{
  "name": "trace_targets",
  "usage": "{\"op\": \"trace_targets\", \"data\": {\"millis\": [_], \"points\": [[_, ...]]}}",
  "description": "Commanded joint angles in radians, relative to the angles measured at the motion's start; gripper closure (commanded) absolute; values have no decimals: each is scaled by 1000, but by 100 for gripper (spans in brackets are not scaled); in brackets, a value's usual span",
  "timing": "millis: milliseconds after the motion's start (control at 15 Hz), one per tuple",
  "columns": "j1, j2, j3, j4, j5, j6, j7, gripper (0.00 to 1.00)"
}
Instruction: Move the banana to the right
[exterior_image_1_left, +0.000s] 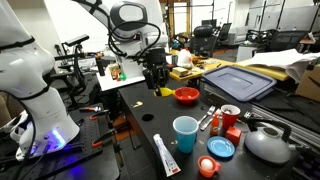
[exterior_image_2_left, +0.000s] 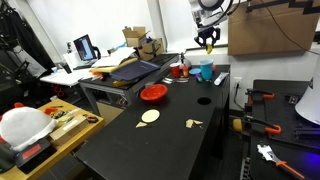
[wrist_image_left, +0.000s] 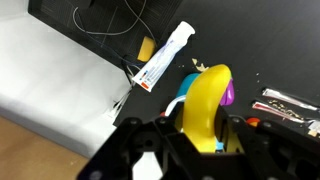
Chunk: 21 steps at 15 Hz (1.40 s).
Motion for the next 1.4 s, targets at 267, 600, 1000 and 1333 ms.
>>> {"op": "trace_targets", "data": {"millis": [267,600,1000,1333], "points": [[-13,109,-80,94,19,61,-36,92],[19,205,-77,168,88,91,-122,92],[74,346,-80,278,161,71,-210,92],[102,425,-89,347,191,74,-282,92]]}}
